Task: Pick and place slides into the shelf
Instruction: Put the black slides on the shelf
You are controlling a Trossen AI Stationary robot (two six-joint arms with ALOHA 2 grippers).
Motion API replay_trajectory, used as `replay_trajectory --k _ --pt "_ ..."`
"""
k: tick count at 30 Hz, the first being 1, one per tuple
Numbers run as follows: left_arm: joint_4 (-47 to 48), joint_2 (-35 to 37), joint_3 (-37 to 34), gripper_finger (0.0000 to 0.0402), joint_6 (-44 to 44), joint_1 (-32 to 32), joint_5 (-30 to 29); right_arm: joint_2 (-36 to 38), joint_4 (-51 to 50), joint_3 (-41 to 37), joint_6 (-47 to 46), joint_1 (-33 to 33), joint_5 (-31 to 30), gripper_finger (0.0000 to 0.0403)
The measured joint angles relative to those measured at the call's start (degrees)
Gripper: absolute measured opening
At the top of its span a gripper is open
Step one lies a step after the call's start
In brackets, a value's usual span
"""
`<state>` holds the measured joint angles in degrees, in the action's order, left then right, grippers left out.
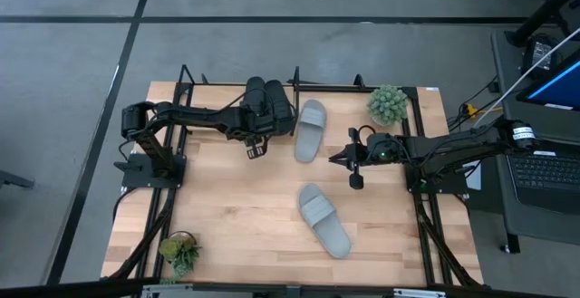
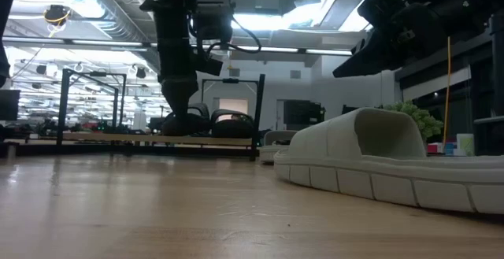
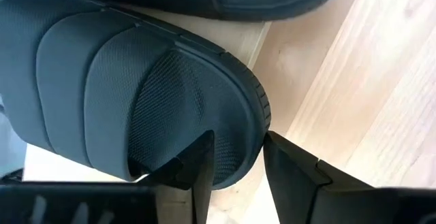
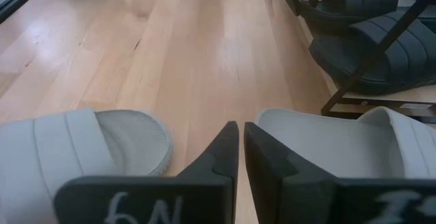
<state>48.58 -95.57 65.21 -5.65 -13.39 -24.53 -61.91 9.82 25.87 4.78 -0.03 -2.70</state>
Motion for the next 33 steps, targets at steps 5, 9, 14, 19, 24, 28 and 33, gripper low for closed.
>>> replay_trajectory --k 5,9,14,19,24,28,33 --pt "0.3 0.0 0.0 0.0118 1.0 0.0 -0.1 0.0 0.0 0.0 0.0 0.0 0.0 0.0028" --pt "0.3 0.0 0.1 0.0118 1.3 0.0 -0.1 0.0 0.0 0.0 -0.6 0.0 0.0 0.0028" --pt "0.4 0.0 0.6 0.0118 0.2 0.0 -0.1 0.0 0.0 0.0 -1.4 0.0 0.0 0.0028" --pt "0.4 0.0 0.6 0.0123 0.2 0.0 0.2 0.0 0.0 0.0 -1.3 0.0 1.5 0.0028" --pt "0.7 0.0 0.6 0.0148 2.7 0.3 1.9 0.0 0.0 0.0 -1.3 0.0 4.0 0.0028" --pt "0.9 0.0 0.6 0.017 3.2 0.8 2.0 0.0 0.1 0.0 -1.3 0.0 4.0 0.0028" --pt "2.8 0.0 0.6 0.0179 4.8 1.5 1.9 0.0 0.2 0.0 -1.3 0.0 4.0 0.0028"
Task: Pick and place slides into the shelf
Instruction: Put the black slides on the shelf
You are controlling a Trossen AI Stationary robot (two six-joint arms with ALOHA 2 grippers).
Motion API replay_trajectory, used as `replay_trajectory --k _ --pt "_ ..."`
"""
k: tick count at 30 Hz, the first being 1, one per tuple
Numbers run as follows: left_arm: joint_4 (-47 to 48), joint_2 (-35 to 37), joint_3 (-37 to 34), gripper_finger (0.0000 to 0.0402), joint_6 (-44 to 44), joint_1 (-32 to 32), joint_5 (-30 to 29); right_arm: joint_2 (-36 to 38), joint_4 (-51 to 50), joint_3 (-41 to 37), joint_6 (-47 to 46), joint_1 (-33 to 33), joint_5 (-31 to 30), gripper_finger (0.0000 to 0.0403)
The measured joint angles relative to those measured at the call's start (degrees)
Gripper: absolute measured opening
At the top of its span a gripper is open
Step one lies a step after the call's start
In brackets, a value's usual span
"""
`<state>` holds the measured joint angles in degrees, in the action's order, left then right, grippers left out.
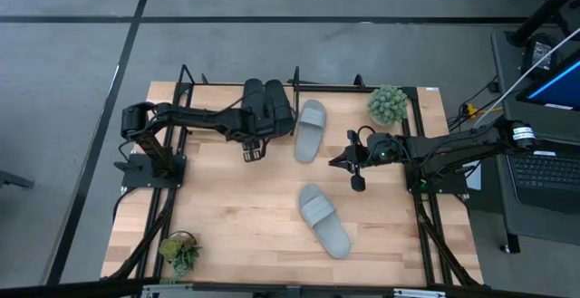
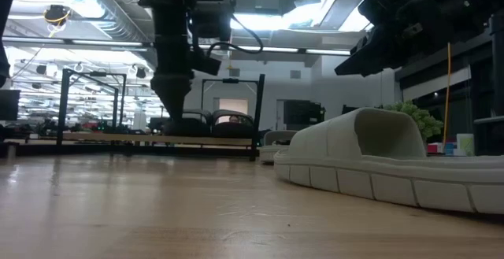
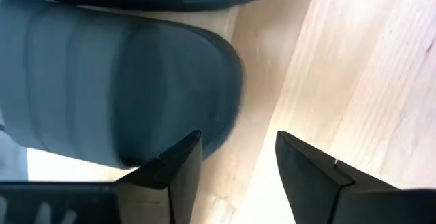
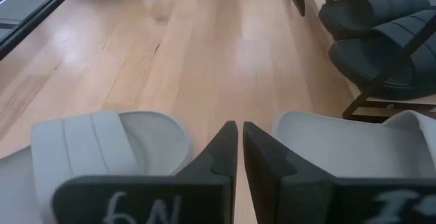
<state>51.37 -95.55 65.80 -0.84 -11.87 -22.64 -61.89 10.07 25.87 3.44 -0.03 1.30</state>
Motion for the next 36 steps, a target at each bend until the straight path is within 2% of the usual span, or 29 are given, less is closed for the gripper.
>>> replay_trajectory --k 8,15,20,24,30,36 --pt "2.3 0.0 0.7 0.0177 0.0 0.3 -0.8 0.0 0.0 0.0 0.0 0.0 -0.1 0.0028" --pt "9.9 0.7 9.3 0.0177 0.0 1.3 -0.9 0.0 0.1 0.0 0.0 0.0 -0.1 0.0028" --pt "10.0 3.8 12.4 0.0173 0.0 1.8 -2.5 0.0 0.1 0.0 0.0 0.0 -0.1 0.0028" --pt "10.4 7.6 10.8 0.0135 -0.7 1.5 -3.6 0.0 0.0 0.0 -0.1 0.0 -0.1 0.0028" --pt "4.6 15.0 4.1 0.0017 -5.9 -1.3 -4.0 0.0 0.0 0.0 -0.1 0.0 0.3 0.0028" --pt "-1.9 19.0 -5.2 0.0002 -9.8 -4.7 -4.4 0.0 0.0 0.0 -0.2 0.0 0.4 0.0028"
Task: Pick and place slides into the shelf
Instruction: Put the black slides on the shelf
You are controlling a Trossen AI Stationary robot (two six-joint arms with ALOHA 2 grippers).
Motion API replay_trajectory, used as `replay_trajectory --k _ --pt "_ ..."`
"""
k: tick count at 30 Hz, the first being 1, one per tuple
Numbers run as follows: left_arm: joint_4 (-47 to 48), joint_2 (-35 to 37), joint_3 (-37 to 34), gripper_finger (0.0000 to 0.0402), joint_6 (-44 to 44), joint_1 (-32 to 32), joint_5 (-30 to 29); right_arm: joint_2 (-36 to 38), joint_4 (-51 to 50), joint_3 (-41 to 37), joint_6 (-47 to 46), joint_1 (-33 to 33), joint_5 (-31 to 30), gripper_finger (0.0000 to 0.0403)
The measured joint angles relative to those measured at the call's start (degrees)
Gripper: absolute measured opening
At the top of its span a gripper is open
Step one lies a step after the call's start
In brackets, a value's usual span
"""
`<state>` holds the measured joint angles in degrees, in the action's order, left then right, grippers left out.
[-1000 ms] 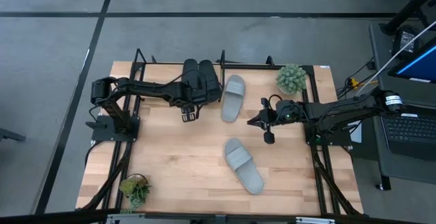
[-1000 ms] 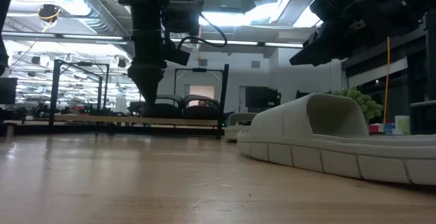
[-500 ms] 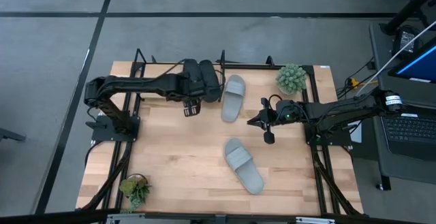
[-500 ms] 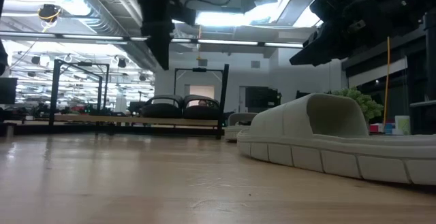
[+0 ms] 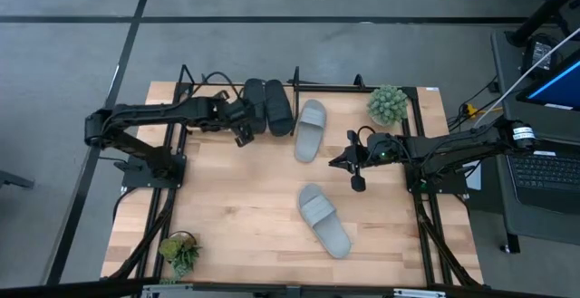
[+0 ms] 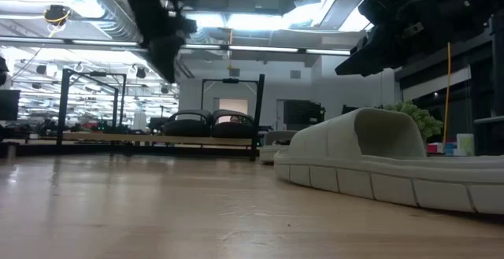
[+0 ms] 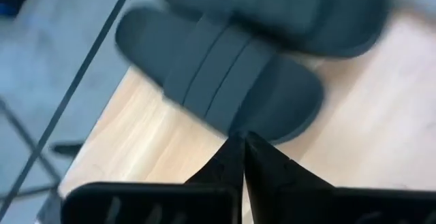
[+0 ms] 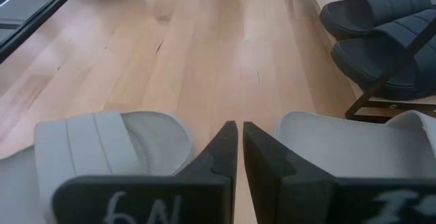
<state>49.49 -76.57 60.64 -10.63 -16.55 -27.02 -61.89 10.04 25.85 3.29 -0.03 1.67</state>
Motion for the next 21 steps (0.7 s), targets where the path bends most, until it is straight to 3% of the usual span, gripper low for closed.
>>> replay_trajectory --k 13,18,21 --pt "-2.8 -0.4 -3.5 0.0 -0.4 -10.5 -2.1 0.0 0.9 0.0 -0.1 0.0 0.1 0.0028" --pt "-4.3 -0.8 -3.5 0.0 -0.8 -15.9 6.0 0.0 0.9 0.0 -0.1 0.0 0.1 0.0028" --pt "-4.2 -1.9 -3.5 0.0 -1.0 -18.7 8.0 0.0 0.9 0.0 -0.1 0.0 0.1 0.0028"
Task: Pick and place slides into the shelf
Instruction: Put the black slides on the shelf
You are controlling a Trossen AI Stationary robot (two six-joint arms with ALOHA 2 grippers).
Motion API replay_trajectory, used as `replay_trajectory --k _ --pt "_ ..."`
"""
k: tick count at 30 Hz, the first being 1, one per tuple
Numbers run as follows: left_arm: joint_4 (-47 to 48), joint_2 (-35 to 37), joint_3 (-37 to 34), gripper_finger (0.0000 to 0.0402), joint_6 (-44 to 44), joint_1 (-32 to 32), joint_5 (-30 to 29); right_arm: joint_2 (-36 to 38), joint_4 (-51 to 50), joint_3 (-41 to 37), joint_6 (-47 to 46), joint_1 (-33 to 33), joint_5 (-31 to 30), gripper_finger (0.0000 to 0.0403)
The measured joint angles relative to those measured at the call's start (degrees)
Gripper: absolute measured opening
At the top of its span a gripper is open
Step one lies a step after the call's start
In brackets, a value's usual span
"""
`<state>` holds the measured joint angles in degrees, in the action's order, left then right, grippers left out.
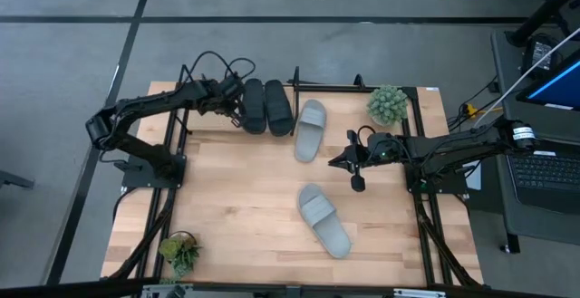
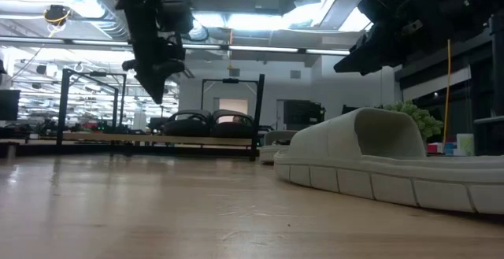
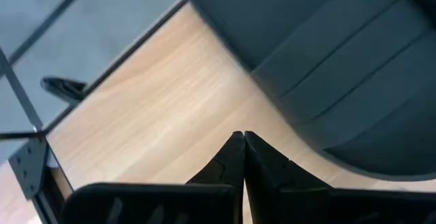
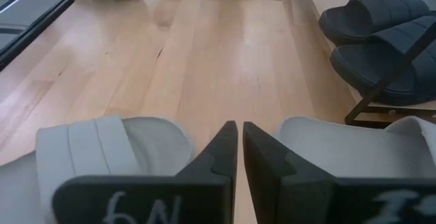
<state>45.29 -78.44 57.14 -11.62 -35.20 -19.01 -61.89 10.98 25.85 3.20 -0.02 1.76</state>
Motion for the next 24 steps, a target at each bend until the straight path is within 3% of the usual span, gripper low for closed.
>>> replay_trajectory --k 13,24 --pt "-8.8 -8.7 0.0 0.0 2.8 -5.7 3.8 0.0 0.0 0.0 -0.1 0.0 0.0 0.0028" --pt "-10.1 -9.6 0.0 0.0 2.8 -7.5 5.0 0.0 0.0 0.0 -1.2 0.0 0.0 0.0028"
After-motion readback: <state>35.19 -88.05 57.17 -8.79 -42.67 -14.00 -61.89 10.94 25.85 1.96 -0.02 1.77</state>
